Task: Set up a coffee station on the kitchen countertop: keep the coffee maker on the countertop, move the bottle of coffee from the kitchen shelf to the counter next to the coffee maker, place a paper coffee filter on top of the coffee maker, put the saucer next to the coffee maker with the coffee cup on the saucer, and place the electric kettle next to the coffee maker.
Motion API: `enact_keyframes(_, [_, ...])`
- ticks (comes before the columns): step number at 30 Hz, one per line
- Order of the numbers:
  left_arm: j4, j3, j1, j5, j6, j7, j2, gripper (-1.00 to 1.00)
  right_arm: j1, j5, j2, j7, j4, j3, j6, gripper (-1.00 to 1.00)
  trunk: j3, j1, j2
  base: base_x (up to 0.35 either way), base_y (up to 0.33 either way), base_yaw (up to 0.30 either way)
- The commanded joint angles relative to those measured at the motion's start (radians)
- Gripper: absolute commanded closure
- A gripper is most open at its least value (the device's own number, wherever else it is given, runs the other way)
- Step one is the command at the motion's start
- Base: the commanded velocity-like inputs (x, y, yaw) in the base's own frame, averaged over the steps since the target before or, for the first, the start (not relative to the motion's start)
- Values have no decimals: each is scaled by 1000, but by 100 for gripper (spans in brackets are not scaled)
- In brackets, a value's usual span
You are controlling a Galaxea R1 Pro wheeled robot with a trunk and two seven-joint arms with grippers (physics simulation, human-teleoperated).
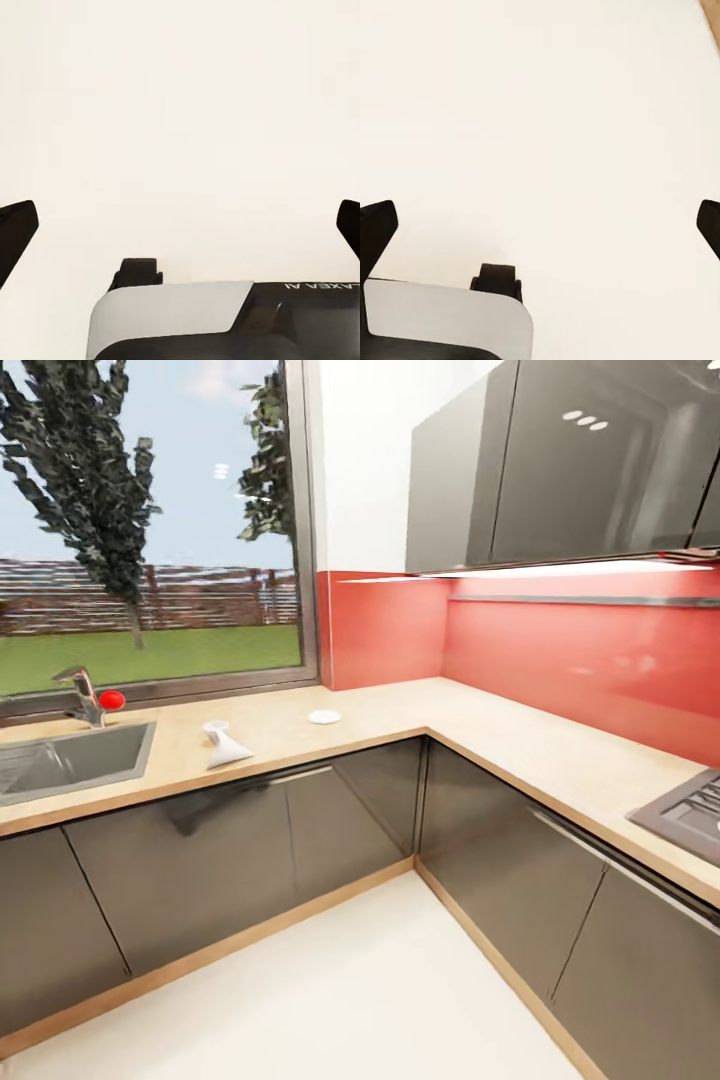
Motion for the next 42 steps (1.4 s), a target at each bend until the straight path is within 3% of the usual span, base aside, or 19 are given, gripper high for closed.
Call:
enact_keyframes(1, [-2, 2, 0, 0, 0, 1, -1, -100, 0, 9, 0, 0, 0, 0, -2, -100, -1, 0, 0, 137, 127, 268])
enact_keyframes(16, [-2, 2, 0, 0, 0, 1, -1, -100, 0, 10, 0, 0, 0, 0, -2, -100, -1, 0, 0, 97, 88, 202])
enact_keyframes(31, [-2, 2, 0, 0, 0, 0, -1, -100, 0, 10, 0, 0, 0, 0, -2, -100, -1, 0, 0, 217, 224, -14])
enact_keyframes(42, [-1, 2, 0, 0, 0, -1, -1, -100, 0, 10, -1, 0, 0, 0, -2, -100, -1, 0, 0, 36, 130, -148])
